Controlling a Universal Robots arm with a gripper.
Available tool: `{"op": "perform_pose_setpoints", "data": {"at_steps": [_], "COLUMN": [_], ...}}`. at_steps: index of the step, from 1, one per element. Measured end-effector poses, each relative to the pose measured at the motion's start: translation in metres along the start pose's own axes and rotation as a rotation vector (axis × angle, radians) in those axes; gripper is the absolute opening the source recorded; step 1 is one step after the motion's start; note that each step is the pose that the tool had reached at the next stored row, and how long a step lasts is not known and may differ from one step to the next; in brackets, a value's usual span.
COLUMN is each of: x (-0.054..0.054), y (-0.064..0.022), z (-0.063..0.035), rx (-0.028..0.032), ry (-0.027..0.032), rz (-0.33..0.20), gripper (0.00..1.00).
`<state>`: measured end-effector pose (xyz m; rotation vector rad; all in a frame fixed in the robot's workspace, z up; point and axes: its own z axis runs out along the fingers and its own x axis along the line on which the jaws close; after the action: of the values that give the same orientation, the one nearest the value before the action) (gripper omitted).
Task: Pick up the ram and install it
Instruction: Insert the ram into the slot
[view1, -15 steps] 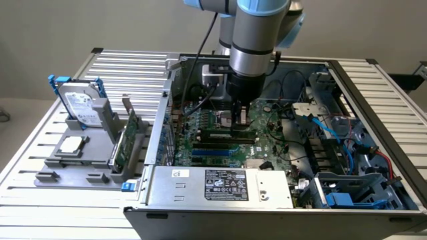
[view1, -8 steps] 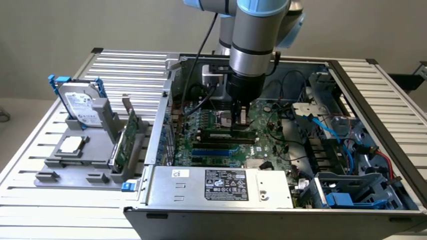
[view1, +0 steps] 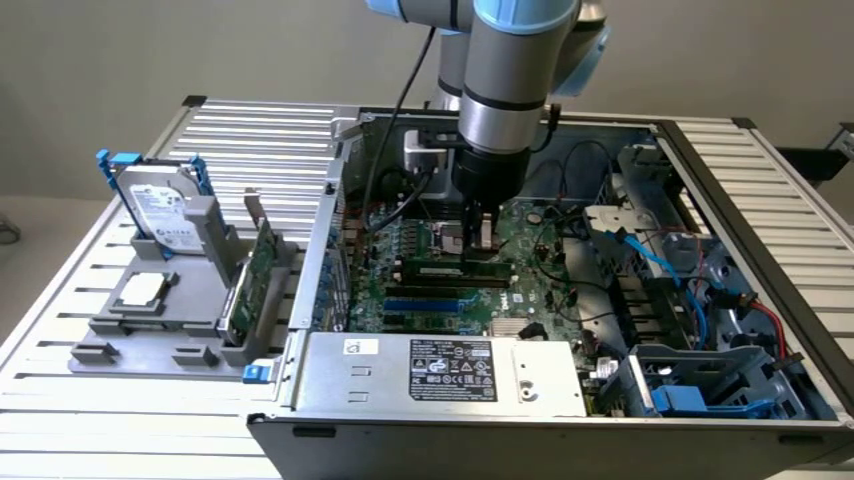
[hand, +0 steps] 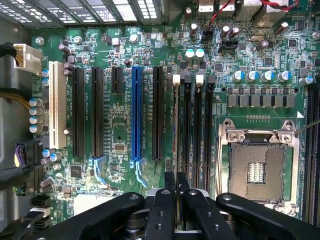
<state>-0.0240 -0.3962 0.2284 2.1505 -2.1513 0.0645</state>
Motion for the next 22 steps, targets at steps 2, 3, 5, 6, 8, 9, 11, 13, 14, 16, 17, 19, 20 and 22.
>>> {"op": "perform_pose_setpoints", "data": {"at_steps": [2,3,5,6,8,9,11,13,14,16,17,19,20,22], "x": [0.0,0.0,-0.0001,-0.0001,-0.0001,-0.0001,-0.0001,-0.0002,-0.0002,-0.0002,-0.0003,-0.0003,-0.0003,-0.0004], "y": [0.0,0.0,-0.0001,-0.0001,-0.0001,-0.0001,-0.0002,-0.0002,-0.0002,-0.0002,-0.0002,-0.0002,-0.0002,-0.0002], "z": [0.0003,0.0004,0.0006,0.0007,0.0009,0.0011,0.0012,0.0014,0.0014,0.0015,0.0016,0.0017,0.0018,0.0019], "rx": [-0.0002,-0.0004,-0.0006,-0.0008,-0.0017,-0.0027,-0.0034,-0.0041,-0.0045,-0.0054,-0.0058,-0.0068,-0.0072,-0.0081], "ry": [0.0001,0.0,0.0,0.0,0.0,0.0,0.0,-0.0001,0.0,0.0,0.0,0.0,0.0,0.0], "rz": [0.0,0.0,0.0,0.0,0.0,0.0,0.0,0.0,-0.001,-0.001,-0.001,-0.001,-0.001,-0.001], "gripper": [0.13,0.13,0.13,0.13,0.13,0.13,0.13,0.13,0.13,0.13,0.13,0.13,0.13,0.13]}}
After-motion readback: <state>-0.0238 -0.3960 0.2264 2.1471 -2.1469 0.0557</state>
